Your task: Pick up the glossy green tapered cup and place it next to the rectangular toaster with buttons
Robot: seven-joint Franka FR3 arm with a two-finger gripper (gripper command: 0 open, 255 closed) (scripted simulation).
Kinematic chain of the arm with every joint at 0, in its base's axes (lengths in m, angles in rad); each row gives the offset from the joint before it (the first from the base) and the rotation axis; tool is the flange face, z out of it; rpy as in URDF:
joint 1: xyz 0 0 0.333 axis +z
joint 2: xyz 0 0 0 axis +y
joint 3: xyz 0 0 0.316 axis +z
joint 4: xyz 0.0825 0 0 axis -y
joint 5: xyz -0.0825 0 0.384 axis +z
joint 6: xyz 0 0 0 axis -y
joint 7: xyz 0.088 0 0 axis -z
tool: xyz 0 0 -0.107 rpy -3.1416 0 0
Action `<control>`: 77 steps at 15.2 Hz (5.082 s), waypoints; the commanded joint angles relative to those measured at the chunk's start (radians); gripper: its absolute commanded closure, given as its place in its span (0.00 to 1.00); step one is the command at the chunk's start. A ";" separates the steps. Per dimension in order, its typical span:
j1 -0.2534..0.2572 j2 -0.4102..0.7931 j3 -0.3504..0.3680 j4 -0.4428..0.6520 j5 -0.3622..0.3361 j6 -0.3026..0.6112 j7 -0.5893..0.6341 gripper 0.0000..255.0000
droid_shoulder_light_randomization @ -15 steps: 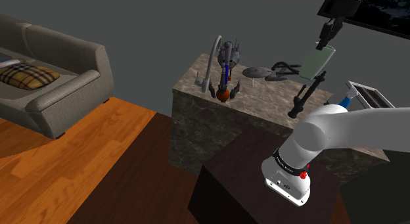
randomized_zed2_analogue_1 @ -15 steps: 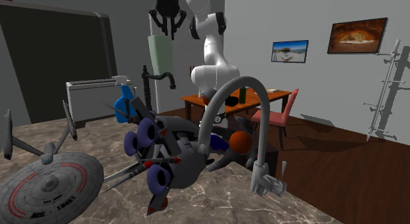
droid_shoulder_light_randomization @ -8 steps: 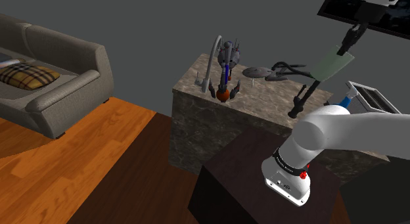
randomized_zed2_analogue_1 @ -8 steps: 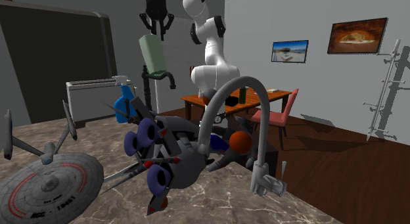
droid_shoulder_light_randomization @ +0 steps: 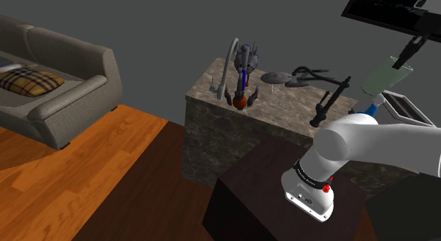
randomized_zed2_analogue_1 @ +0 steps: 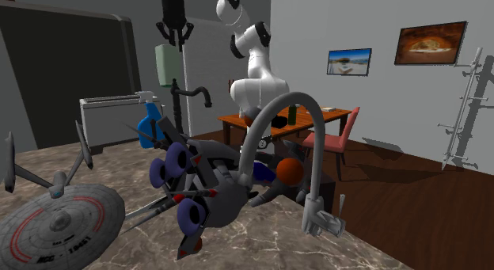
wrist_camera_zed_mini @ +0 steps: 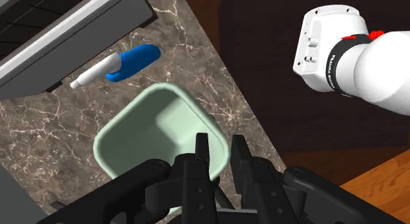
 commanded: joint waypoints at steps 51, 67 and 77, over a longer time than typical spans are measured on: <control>-0.123 -0.278 -0.431 -0.441 -0.428 0.322 -0.099 1.00; -0.136 -0.294 -0.500 -0.494 -0.490 0.372 -0.089 0.00; -0.112 -0.266 -0.398 -0.413 -0.398 0.298 -0.099 0.00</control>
